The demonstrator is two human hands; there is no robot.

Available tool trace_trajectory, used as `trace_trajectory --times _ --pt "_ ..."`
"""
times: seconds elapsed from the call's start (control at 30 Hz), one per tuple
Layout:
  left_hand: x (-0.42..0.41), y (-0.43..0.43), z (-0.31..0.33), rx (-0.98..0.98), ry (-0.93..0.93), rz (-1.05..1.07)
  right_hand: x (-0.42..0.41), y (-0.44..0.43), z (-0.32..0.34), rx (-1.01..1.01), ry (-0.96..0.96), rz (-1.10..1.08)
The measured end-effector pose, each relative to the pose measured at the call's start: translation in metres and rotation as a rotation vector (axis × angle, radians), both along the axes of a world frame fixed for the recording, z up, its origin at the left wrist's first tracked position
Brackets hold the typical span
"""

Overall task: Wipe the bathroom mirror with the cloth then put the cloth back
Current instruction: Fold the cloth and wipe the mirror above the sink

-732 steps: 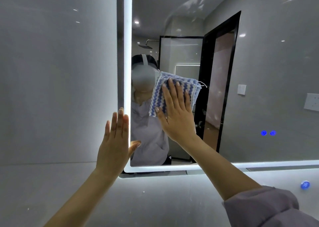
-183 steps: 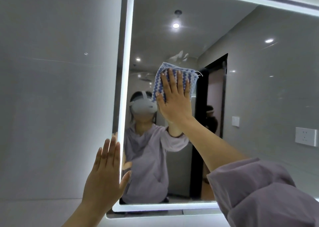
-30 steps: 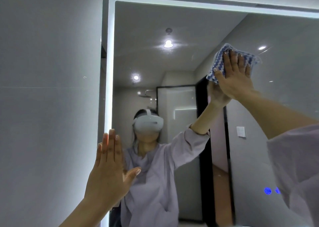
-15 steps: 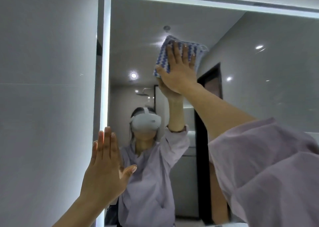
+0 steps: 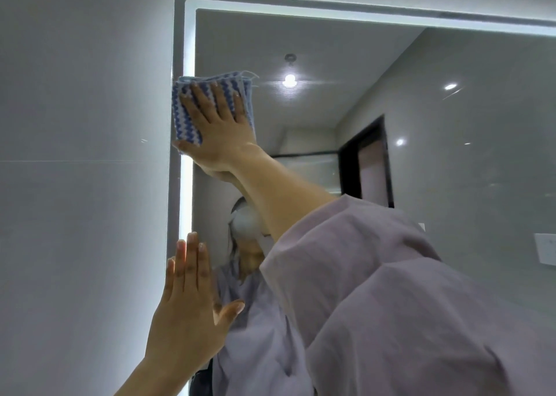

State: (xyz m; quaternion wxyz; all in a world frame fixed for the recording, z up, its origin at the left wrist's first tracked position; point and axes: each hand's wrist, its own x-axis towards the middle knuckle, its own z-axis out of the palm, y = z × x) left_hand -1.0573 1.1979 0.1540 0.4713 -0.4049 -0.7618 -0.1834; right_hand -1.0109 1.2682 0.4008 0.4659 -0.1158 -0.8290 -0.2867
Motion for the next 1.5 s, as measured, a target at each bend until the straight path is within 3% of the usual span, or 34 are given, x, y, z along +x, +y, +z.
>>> trace_trajectory --times 0.33,0.57,0.93,1.27,1.5 --pt "-0.003 -0.002 0.000 -0.010 0.054 -0.012 0.008 -0.001 0.001 0.019 -0.044 -0.037" --pt "-0.007 0.001 -0.003 0.001 0.054 0.005 0.047 0.053 0.007 0.081 0.001 -0.027" --pt "-0.003 -0.003 -0.003 0.030 0.035 -0.036 0.142 0.161 0.015 -0.116 0.190 -0.085" --pt "-0.003 -0.002 -0.003 0.051 0.004 -0.086 0.122 0.153 -0.002 -0.256 0.320 -0.110" --pt "-0.004 0.000 -0.004 0.072 -0.043 -0.141 0.096 0.125 -0.023 -0.251 0.285 -0.099"
